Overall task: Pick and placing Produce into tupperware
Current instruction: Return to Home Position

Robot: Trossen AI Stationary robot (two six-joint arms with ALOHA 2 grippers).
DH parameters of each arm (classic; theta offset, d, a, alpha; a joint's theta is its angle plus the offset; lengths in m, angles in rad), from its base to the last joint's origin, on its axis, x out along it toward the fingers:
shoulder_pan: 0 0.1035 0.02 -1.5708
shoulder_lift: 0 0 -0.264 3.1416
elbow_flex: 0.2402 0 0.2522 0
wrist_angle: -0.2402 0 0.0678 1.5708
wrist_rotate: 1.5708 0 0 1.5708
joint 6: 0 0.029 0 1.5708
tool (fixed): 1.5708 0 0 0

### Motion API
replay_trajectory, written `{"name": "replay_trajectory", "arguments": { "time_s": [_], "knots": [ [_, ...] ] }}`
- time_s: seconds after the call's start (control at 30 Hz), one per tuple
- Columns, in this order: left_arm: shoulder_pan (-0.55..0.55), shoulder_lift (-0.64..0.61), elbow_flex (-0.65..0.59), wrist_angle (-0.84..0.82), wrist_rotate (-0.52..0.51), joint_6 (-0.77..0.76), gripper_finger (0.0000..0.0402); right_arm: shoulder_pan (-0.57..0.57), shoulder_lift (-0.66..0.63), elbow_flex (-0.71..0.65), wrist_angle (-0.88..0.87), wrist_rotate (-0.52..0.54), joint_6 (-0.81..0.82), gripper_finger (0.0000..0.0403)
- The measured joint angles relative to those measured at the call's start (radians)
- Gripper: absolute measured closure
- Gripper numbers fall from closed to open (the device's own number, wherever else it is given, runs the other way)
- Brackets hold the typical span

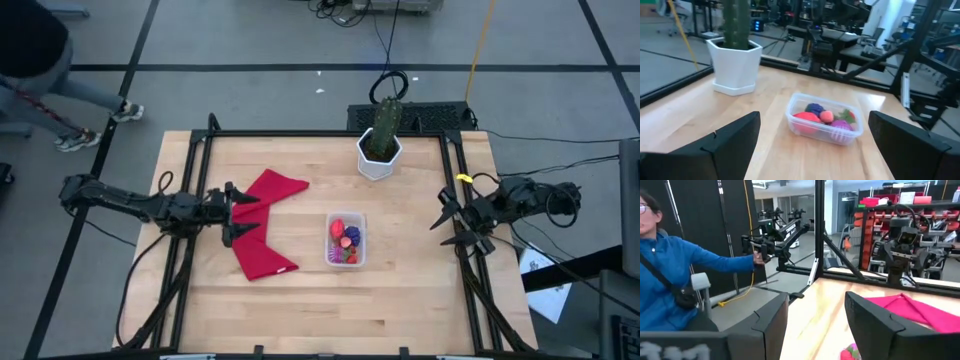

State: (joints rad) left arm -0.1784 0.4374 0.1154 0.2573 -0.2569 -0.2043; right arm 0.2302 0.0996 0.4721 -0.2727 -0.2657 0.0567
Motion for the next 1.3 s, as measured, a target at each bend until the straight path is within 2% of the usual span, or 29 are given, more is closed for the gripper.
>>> {"name": "replay_trajectory", "arguments": {
  "time_s": [0.13,0.3,0.63,0.87,1.0,1.2,1.3],
  "knots": [
    [0.064,0.000,0.000,0.000,0.055,0.008,0.0023,-0.002,-0.030,0.000,-0.059,0.011,0.010,0.0216],
    [0.153,0.000,0.000,0.000,0.138,-0.008,0.0023,-0.020,-0.081,0.000,-0.116,0.106,0.029,0.0216],
    [0.290,0.001,0.000,-0.009,0.261,-0.008,0.0023,-0.022,-0.098,0.013,-0.173,0.107,0.038,0.0216],
    [0.301,0.001,-0.016,0.012,0.279,-0.010,0.0023,-0.022,-0.098,0.013,-0.158,0.105,0.052,0.0216],
    [0.301,0.001,-0.103,0.157,0.278,-0.011,0.0023,-0.022,-0.098,0.011,-0.156,0.103,0.063,0.0216],
    [0.304,0.002,-0.105,0.152,0.252,0.002,0.0023,-0.022,-0.098,-0.074,-0.013,0.029,0.057,0.0216],
    [0.306,0.001,-0.105,0.156,0.252,0.012,0.0023,-0.022,-0.098,-0.120,0.022,0.026,0.062,0.0216]
  ]
}}
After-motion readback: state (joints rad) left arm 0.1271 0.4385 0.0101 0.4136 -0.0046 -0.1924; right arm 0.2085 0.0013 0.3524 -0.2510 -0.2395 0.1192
